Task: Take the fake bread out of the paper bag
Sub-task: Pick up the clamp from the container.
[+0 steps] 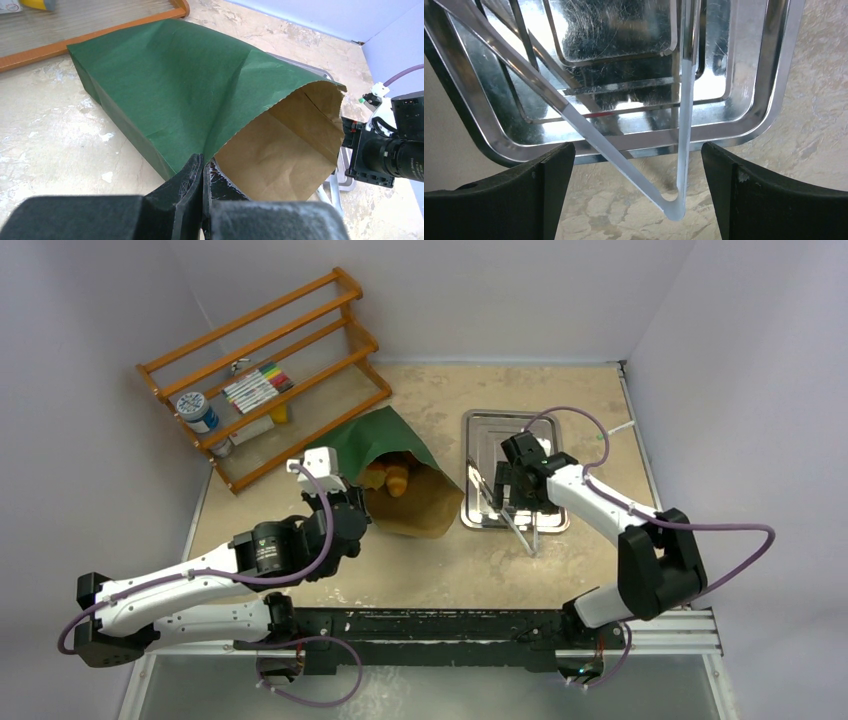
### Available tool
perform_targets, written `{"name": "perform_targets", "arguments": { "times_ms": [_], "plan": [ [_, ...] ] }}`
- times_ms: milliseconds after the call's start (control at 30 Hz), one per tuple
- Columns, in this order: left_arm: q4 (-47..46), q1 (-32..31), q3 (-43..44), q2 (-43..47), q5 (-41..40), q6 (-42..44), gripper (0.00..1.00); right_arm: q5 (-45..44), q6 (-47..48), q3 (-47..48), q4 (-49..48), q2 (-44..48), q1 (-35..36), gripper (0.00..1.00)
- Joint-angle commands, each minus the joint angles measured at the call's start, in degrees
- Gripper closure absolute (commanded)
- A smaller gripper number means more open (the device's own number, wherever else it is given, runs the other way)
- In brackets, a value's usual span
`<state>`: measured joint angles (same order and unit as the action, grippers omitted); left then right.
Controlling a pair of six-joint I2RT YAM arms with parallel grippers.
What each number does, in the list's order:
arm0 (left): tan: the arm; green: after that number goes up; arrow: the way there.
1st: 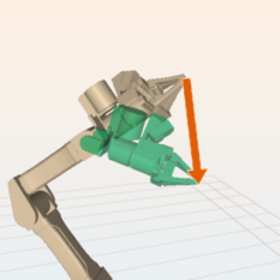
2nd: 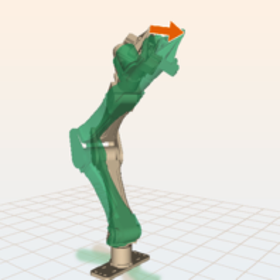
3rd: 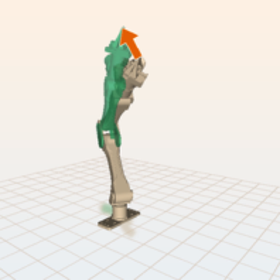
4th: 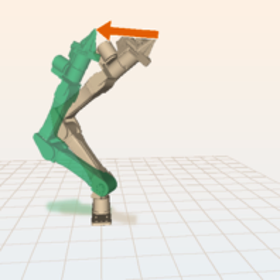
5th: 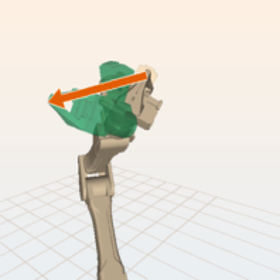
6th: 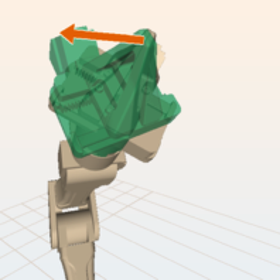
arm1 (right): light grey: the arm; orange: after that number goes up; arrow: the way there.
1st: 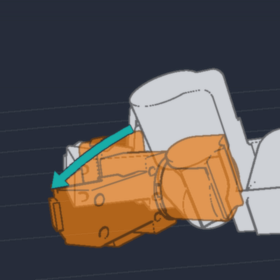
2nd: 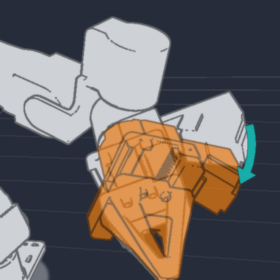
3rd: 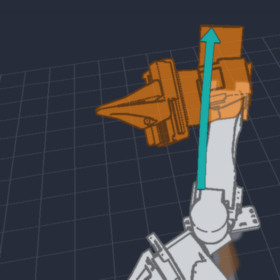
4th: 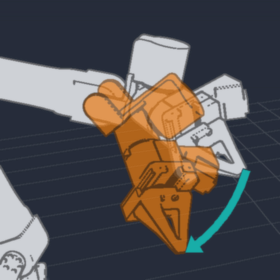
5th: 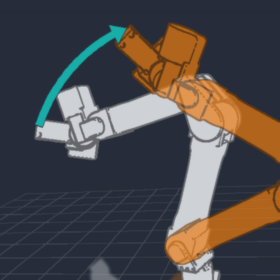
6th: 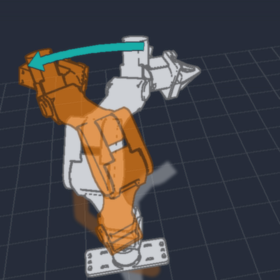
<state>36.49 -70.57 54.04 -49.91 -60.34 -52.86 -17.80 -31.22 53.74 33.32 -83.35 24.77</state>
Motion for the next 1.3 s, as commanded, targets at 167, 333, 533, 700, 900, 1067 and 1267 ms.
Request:
{"name": "perform_targets", "arguments": {
  "times_ms": [167, 333, 533, 700, 900, 1067, 1267],
  "plan": [
    [-1.9, -0.1, 3.5, 1.2, -2.8, 0.2, 1.00, 5.5, 4.9, -0.4, -2.9, -2.7, -2.9, 0.00],
    [-1.9, -0.1, 3.2, 1.1, -3.0, -0.5, 1.00, 6.7, 5.9, -0.6, -3.8, -4.4, -3.0, 0.00],
    [-1.9, -0.1, 3.0, 0.9, -3.1, -0.9, 1.00, 7.1, 6.2, -0.8, -4.5, -6.3, -3.2, 0.00],
    [-1.3, -0.1, 2.8, 0.9, -3.1, -1.8, 1.00, 7.6, 6.7, -0.7, -4.9, -7.0, -3.5, 0.04],
    [-0.8, -0.1, 2.6, 1.0, -3.1, -2.4, 1.00, 9.5, 5.9, -1.7, -5.6, -5.4, -3.5, 0.25],
    [0.0, -0.1, 2.8, 1.2, -3.3, -2.8, 1.00, 10.7, 5.2, -1.9, -5.5, -4.3, -3.5, 0.38],
    [2.1, -0.1, 3.4, 1.4, -2.7, -4.7, 1.00, 10.1, 4.1, -2.2, -6.3, -1.2, -3.4, 0.44]
  ]
}}
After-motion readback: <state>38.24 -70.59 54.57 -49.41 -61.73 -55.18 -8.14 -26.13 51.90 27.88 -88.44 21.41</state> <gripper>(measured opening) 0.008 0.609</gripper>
